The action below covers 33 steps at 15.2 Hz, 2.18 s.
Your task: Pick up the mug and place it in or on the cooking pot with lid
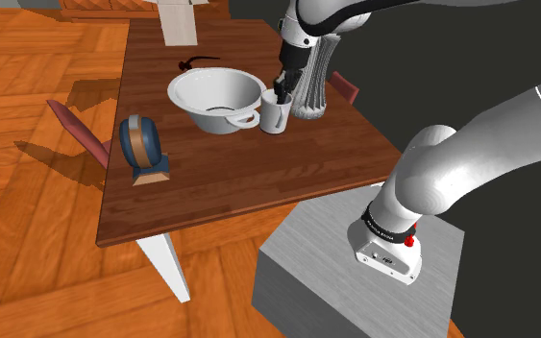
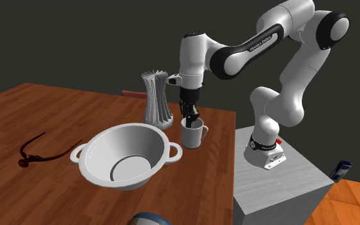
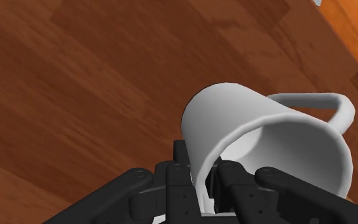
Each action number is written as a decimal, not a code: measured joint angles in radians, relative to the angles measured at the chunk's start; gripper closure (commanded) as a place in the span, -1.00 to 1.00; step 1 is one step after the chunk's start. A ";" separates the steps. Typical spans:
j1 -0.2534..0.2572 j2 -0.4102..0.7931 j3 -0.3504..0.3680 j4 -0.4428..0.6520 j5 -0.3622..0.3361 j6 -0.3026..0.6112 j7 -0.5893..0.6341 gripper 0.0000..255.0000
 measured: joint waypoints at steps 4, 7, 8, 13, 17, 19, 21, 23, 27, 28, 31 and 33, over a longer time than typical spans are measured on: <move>0.000 -0.012 0.002 0.044 -0.001 -0.056 0.004 1.00; -0.001 -0.019 0.003 0.080 -0.002 -0.099 0.007 1.00; -0.002 -0.021 0.002 0.094 -0.003 -0.115 0.006 1.00; 0.000 -0.024 0.007 0.159 -0.002 -0.182 0.013 1.00; 0.003 -0.010 0.008 0.218 0.000 -0.227 0.017 1.00; 0.008 0.064 0.004 0.292 0.007 -0.228 0.013 1.00; 0.012 0.135 -0.004 0.360 0.013 -0.225 0.004 1.00; 0.016 0.224 -0.010 0.452 0.024 -0.230 -0.004 1.00; 0.017 0.385 -0.024 0.633 0.046 -0.253 -0.023 1.00; 0.018 0.419 -0.025 0.676 0.051 -0.263 -0.023 1.00; 0.015 0.550 -0.031 0.834 0.072 -0.293 -0.034 1.00; 0.009 0.630 -0.033 0.943 0.086 -0.324 -0.039 1.00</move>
